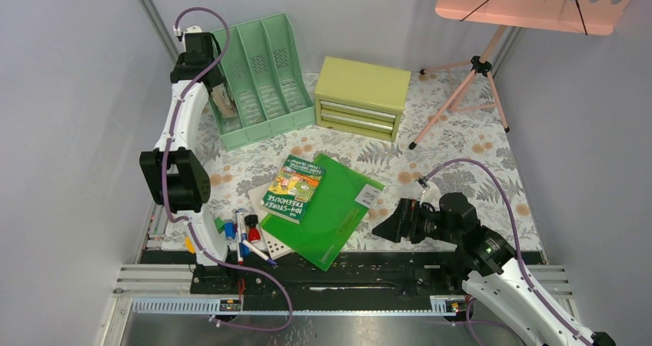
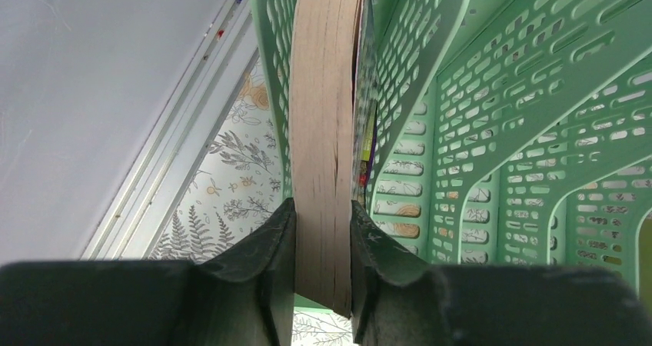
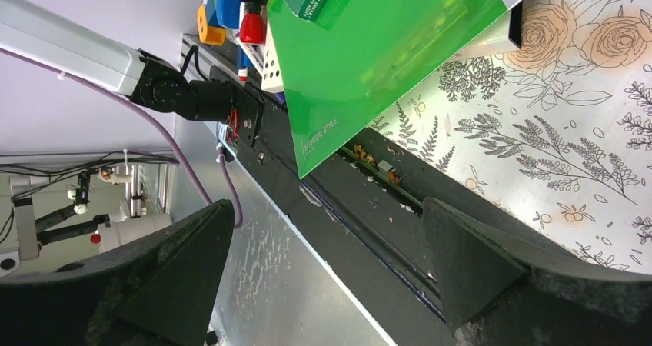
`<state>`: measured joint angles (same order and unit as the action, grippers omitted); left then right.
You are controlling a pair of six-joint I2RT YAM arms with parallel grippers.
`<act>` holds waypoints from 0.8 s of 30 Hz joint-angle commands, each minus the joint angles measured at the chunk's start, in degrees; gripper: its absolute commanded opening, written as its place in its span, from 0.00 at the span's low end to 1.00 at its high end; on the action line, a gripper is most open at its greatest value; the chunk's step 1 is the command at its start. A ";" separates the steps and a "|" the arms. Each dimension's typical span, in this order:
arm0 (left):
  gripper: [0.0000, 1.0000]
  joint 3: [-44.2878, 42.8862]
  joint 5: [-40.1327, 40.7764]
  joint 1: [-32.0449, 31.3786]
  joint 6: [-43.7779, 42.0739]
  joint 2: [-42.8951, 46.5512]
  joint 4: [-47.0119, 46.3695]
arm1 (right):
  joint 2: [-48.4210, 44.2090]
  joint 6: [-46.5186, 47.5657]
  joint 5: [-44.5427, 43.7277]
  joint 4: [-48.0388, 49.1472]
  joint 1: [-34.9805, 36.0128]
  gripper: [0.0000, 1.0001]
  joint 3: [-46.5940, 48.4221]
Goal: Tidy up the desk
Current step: Place the book in the storage box.
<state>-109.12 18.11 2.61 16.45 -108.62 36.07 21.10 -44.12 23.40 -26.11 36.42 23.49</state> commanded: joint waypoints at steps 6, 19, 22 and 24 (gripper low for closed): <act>0.71 -0.15 0.47 0.25 -0.95 2.22 -7.07 | 1.40 -1.03 -0.11 3.42 0.00 0.99 0.06; 0.92 0.39 -4.45 0.27 -0.07 5.39 -4.75 | 1.20 -1.32 -0.10 3.42 -0.02 0.99 0.50; 0.92 1.50 -7.28 0.28 -0.02 7.98 -5.19 | 1.29 -1.50 -0.51 3.38 -0.04 1.00 0.72; 0.92 3.05 -8.23 0.31 0.66 10.24 -5.75 | 1.50 -1.65 -0.76 3.42 -0.05 0.99 0.94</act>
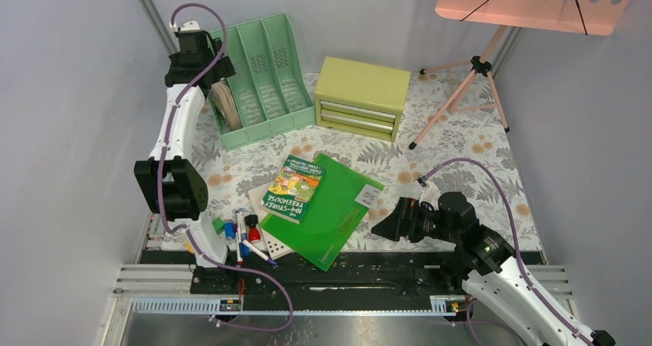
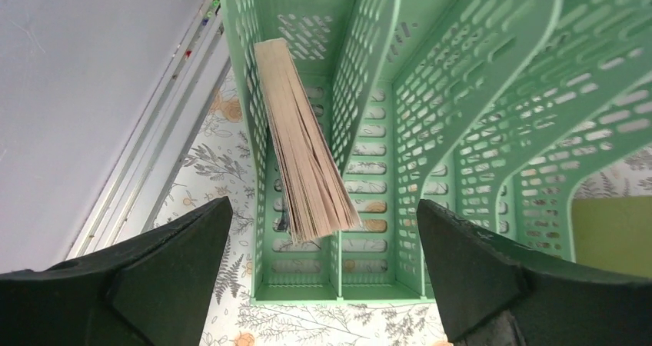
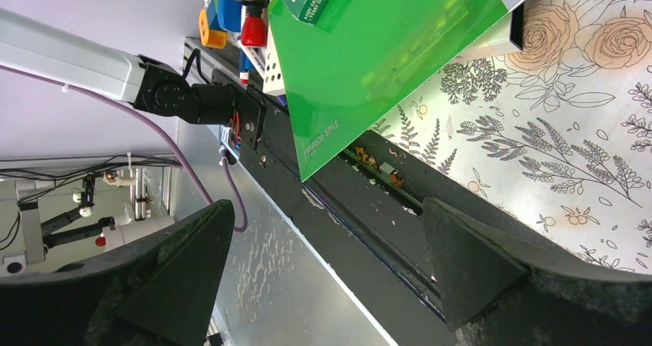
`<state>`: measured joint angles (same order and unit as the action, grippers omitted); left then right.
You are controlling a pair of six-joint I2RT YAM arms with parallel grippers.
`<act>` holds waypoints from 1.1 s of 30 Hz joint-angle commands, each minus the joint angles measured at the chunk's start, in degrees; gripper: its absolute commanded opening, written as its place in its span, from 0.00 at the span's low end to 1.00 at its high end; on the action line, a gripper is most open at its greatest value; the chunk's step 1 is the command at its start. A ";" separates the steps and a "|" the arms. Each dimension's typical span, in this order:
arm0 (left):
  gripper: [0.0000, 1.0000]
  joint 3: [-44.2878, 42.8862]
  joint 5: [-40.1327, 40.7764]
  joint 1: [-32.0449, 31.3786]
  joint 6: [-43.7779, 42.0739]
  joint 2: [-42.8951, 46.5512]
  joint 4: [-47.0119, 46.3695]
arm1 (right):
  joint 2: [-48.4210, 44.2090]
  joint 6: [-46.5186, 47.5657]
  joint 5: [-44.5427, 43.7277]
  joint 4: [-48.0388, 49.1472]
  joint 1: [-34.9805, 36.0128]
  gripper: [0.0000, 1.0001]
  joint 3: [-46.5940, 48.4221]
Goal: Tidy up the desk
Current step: Place the book in the storage box.
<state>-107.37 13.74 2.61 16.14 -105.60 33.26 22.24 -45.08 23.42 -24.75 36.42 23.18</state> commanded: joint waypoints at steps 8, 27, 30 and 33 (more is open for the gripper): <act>0.93 13.24 -9.44 0.28 2.49 19.49 -7.54 | 0.64 -0.80 -1.12 2.03 -0.01 1.00 2.19; 0.96 51.70 -39.23 0.24 13.59 50.96 -12.34 | -2.93 -4.97 -3.49 -1.14 -0.01 0.99 1.00; 0.96 55.24 -42.15 0.29 16.19 51.39 -8.76 | -3.16 -5.31 -3.64 -1.43 -0.07 0.99 0.57; 0.96 57.96 -45.28 0.29 15.90 50.72 -5.32 | -3.37 -5.54 -4.06 -2.33 0.00 0.99 0.24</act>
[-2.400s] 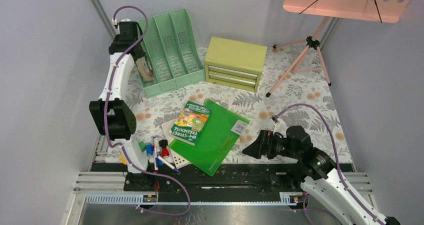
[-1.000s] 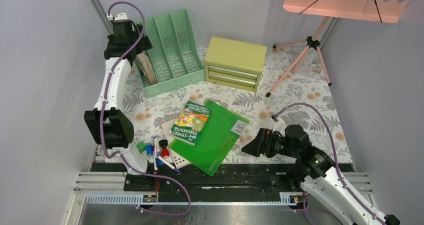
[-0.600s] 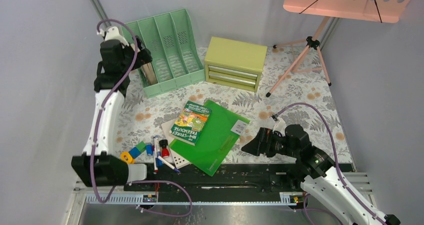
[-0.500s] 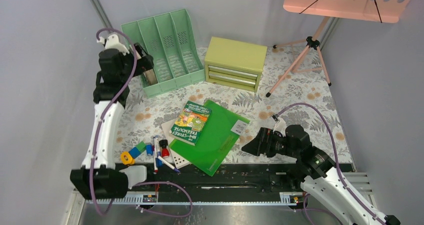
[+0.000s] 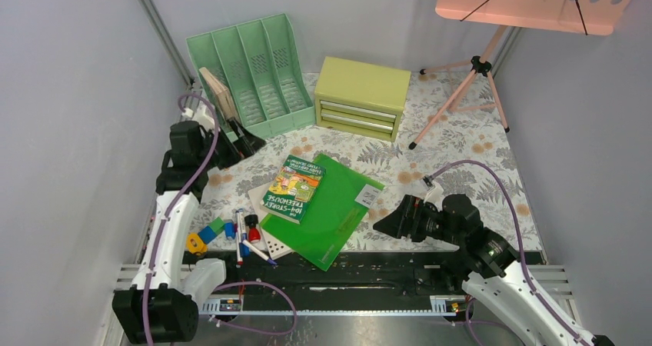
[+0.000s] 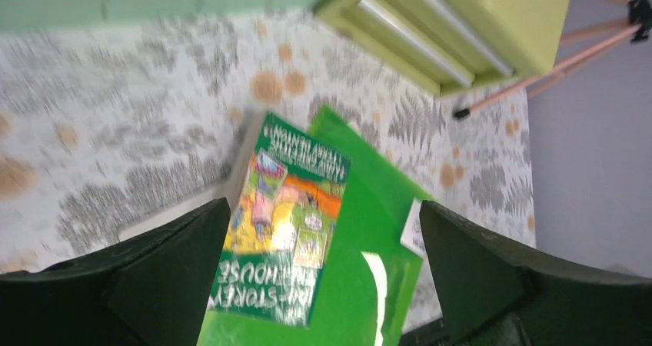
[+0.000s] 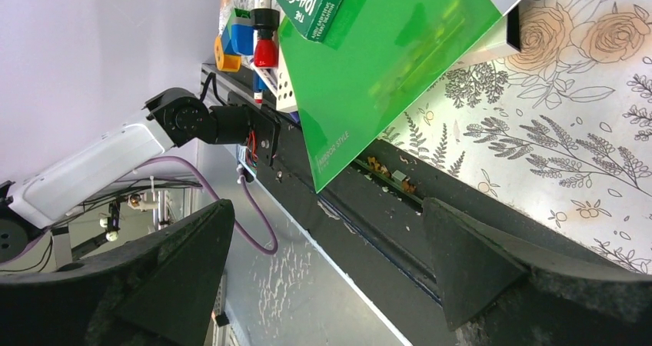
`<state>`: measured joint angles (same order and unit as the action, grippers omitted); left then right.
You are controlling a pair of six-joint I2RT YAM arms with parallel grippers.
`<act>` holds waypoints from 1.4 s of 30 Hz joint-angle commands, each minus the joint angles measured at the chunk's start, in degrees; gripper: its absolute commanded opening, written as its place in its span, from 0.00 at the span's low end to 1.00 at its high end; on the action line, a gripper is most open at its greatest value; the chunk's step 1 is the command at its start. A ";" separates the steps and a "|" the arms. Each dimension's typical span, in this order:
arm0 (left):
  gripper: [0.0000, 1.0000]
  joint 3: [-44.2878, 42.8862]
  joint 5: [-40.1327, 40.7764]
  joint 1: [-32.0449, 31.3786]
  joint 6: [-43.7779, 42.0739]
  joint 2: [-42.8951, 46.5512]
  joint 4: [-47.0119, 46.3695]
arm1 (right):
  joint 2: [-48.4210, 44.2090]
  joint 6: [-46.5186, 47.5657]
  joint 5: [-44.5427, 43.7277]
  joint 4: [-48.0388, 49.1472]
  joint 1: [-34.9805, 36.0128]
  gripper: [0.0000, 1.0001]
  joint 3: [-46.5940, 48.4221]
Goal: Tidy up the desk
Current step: Place the book in the storage box, then pick up the book from the center of the board.
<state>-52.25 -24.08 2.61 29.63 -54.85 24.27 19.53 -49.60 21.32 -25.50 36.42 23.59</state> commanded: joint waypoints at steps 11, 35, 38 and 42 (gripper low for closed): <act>0.96 5.63 -3.13 0.29 0.09 -8.58 12.87 | -1.34 -2.35 -2.52 -1.76 -0.02 0.99 -1.80; 0.62 0.33 2.96 -6.48 -3.02 -31.01 15.35 | -1.25 -2.65 -3.20 -2.20 -0.09 0.99 -2.59; 0.60 0.85 3.59 -7.34 -2.91 -31.47 14.95 | -1.40 -2.66 -3.23 -2.27 -0.01 1.00 -2.75; 0.49 2.23 2.14 -8.23 -2.50 -30.77 13.42 | -1.31 -2.69 -3.56 -2.12 0.04 0.99 -2.98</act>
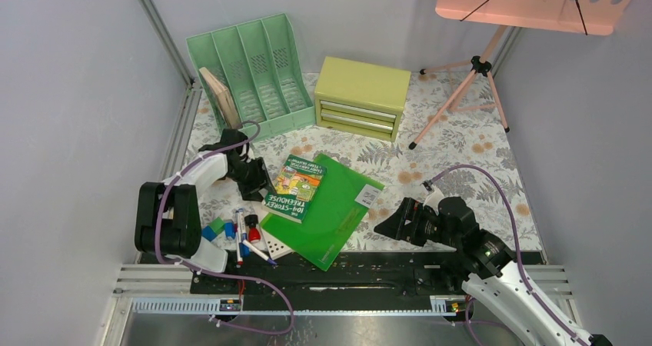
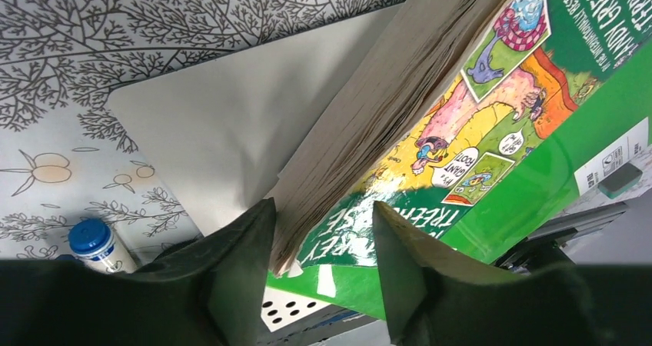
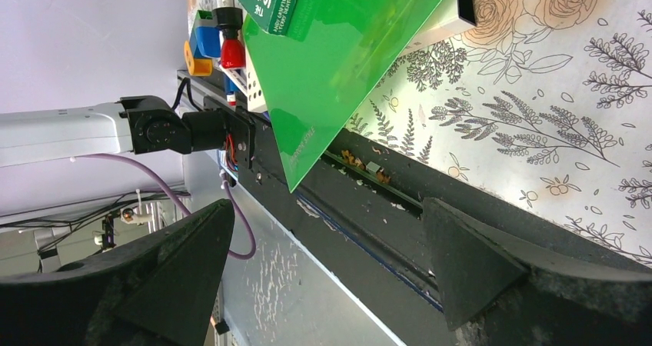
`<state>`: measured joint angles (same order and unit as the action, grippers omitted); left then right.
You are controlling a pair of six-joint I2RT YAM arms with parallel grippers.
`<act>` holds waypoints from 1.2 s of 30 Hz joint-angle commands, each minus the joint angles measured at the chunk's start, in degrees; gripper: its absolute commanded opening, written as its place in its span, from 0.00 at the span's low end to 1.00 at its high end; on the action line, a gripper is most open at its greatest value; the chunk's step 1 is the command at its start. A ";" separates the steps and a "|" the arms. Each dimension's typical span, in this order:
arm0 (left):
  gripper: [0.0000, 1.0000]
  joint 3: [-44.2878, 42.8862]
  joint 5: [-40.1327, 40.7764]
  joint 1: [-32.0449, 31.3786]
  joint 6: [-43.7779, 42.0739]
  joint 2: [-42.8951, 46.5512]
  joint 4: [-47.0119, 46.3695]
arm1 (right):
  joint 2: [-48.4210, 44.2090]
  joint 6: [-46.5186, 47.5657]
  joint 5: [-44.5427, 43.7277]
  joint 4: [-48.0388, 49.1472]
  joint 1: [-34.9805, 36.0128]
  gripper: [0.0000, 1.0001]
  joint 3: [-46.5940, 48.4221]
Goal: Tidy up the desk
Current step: Pick up the book from the center of the board.
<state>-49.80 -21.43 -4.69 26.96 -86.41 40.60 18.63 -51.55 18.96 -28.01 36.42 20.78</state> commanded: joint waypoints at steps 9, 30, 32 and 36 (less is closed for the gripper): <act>0.17 2.01 -3.10 -3.93 0.71 4.22 -4.85 | -0.26 -1.41 -0.86 1.36 -0.09 0.99 -1.25; 0.00 6.62 -2.66 -21.76 10.32 12.74 -10.83 | -0.70 -1.53 -1.47 1.65 -0.03 1.00 -3.27; 0.00 6.44 -2.45 -23.52 11.10 13.27 -10.96 | -0.67 -1.54 -1.54 1.65 -0.05 0.99 -3.37; 0.00 5.92 -1.79 -26.40 11.99 14.63 -10.94 | -0.59 -1.54 -1.56 1.72 -0.05 0.99 -3.37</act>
<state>-43.44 -22.87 -28.49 37.08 -74.48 31.33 18.35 -52.80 18.85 -27.73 36.42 17.37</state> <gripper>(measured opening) 0.032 0.993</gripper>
